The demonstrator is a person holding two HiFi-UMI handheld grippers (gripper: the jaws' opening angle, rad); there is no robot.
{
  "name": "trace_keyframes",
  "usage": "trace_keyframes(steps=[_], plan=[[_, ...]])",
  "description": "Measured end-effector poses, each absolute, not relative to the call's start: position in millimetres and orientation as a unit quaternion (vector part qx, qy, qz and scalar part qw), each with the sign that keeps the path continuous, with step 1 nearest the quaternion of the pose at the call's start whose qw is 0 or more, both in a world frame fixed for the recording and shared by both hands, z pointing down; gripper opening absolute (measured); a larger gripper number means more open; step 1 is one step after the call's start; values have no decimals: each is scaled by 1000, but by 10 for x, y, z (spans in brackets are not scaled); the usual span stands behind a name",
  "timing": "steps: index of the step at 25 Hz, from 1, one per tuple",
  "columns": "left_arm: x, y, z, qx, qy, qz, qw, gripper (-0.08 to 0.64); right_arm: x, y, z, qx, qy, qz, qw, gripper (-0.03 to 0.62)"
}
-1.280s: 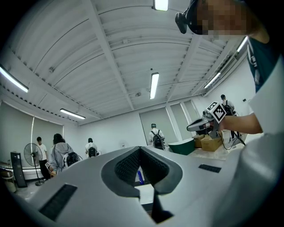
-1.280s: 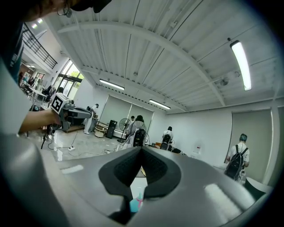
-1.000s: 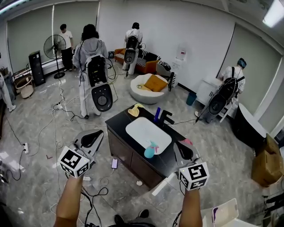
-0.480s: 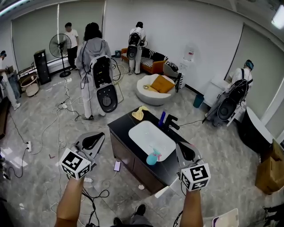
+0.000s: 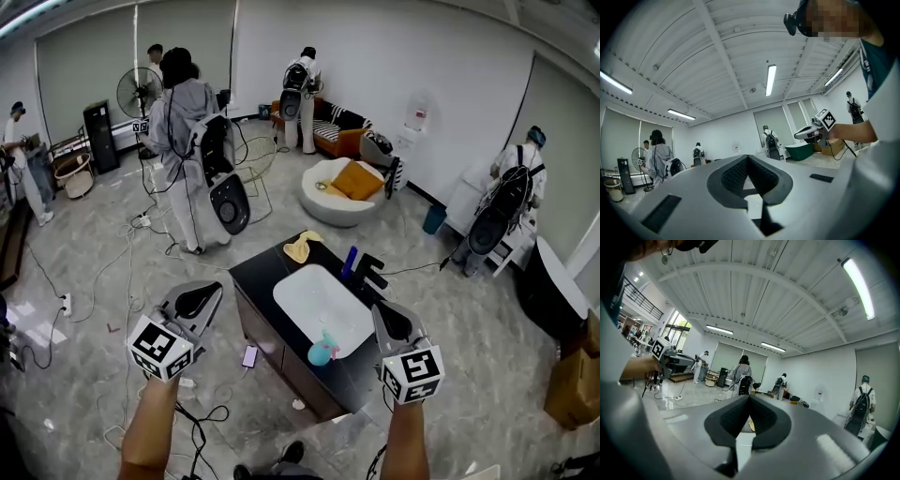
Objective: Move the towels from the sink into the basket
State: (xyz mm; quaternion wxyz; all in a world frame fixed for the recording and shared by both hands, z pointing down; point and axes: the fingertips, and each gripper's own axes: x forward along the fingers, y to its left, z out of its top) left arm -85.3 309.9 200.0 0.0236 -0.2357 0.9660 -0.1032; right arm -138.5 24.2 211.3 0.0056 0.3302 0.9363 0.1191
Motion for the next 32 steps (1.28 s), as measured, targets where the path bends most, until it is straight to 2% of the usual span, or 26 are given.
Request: trace_keyframes(steps=[15,32], plan=[[-1608,2818,1997,-212,971,-110,13,6,-2248,6,2178,355,929,106,4,9],[-2277,2708,2036,-232,967,-108,21,6,-2709,-142,2327,338,935,107,-6,9]])
